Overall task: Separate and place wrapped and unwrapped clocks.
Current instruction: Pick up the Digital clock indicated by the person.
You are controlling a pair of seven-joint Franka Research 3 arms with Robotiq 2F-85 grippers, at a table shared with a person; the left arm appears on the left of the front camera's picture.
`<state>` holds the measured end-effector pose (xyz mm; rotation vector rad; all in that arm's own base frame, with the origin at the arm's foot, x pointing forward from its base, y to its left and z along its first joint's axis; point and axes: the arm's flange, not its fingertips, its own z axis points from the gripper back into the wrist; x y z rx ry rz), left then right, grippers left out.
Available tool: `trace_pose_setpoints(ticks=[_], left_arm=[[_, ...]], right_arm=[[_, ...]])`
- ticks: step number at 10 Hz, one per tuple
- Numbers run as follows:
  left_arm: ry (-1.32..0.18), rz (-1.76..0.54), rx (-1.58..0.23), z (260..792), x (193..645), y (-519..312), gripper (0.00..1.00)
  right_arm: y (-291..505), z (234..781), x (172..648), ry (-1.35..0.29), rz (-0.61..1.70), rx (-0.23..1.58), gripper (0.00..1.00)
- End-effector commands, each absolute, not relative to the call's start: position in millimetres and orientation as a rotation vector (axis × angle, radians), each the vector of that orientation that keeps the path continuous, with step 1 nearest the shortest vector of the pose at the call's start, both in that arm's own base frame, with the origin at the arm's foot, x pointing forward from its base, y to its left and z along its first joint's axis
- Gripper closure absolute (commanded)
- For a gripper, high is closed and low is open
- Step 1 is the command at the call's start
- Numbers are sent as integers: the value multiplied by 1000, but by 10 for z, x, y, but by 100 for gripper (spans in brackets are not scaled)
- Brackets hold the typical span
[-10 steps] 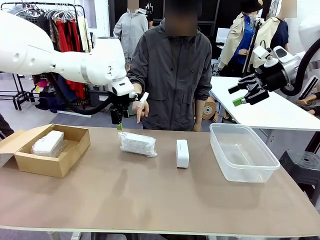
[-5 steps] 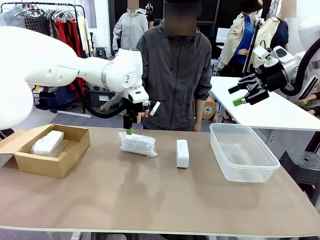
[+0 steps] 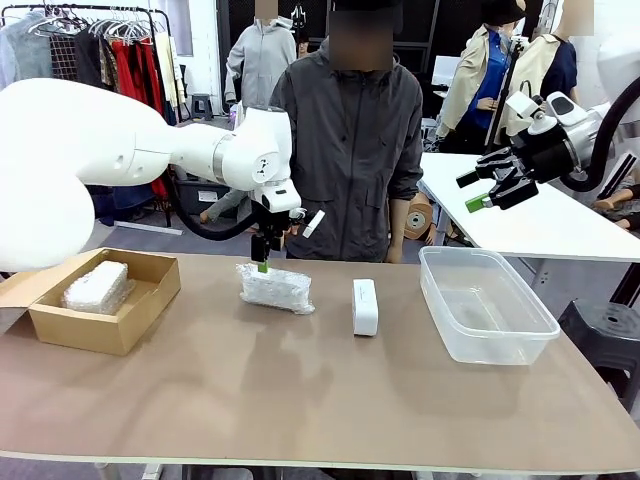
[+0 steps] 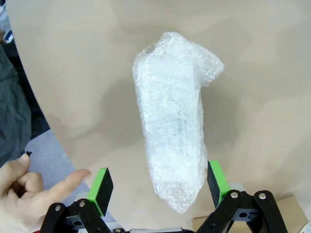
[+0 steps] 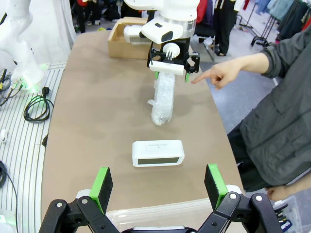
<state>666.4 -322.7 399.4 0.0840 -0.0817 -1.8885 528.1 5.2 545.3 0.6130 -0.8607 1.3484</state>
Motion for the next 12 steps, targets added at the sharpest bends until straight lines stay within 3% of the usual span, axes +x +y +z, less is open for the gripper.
trace_pose_setpoints(ticks=[1,10,11,12], left_arm=[[-107,-1937,23,3975,6755,-3217,0],[-66,-1979,-31,3552,6788,-3304,0],[-56,-1972,-43,3549,6789,-3298,10],[-41,-1967,-61,3532,6790,-3309,29]], right_arm=[[58,5468,5266,-864,1350,614,0],[58,5468,5266,-864,1350,614,0],[58,5468,5266,-864,1350,614,0],[58,5468,5266,-864,1350,614,0]])
